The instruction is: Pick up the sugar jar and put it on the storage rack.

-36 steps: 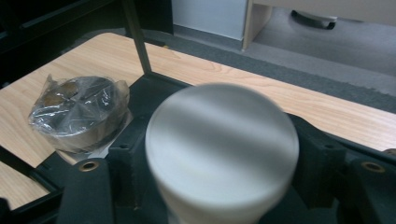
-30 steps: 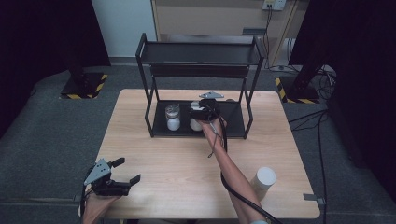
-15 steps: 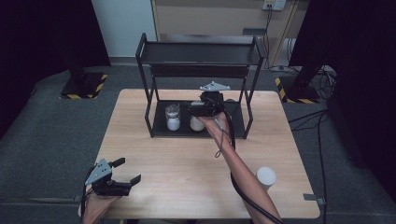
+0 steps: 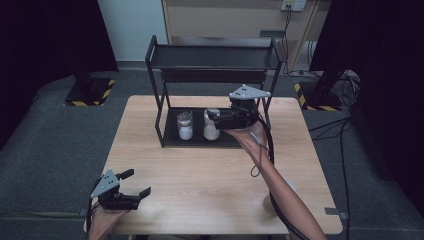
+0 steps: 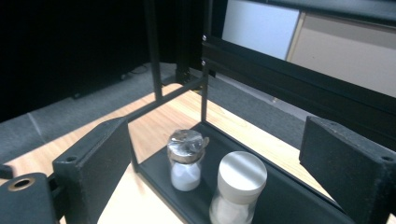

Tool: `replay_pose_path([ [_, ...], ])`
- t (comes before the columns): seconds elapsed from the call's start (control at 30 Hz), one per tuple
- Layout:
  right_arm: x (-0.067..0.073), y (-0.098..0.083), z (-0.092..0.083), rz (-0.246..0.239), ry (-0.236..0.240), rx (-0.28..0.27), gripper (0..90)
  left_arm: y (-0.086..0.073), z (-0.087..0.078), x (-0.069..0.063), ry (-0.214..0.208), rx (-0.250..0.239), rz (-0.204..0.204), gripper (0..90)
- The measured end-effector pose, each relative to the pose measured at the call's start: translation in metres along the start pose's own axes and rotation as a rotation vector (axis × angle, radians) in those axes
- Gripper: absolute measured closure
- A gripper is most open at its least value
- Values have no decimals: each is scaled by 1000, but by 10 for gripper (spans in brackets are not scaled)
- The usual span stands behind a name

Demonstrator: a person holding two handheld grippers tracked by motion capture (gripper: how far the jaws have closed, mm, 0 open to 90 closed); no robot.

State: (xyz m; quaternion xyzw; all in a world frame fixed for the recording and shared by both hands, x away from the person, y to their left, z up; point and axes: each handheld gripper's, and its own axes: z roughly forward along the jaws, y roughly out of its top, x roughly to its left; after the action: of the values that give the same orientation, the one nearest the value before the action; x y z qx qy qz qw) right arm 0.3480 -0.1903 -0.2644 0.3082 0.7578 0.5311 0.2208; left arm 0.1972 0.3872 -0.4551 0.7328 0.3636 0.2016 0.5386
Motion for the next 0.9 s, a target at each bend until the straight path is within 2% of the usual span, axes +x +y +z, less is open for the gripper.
replay_pose_path([
  [0.2,-4,-3,-31,-19,19,-19,89,0,0,0,0,0,-2,21],
  [0.4,-7,-14,-65,-42,1,-26,92,1,0,0,-2,2,-2,20],
  [0.67,-16,-36,-107,-22,-17,-50,91,1,0,0,-5,7,-5,21],
  [0.77,-19,-46,-121,-11,-41,-55,91,1,0,0,-5,6,-6,21],
  [0.9,-26,-61,-137,25,-64,-60,90,1,0,-1,-5,6,-5,20],
])
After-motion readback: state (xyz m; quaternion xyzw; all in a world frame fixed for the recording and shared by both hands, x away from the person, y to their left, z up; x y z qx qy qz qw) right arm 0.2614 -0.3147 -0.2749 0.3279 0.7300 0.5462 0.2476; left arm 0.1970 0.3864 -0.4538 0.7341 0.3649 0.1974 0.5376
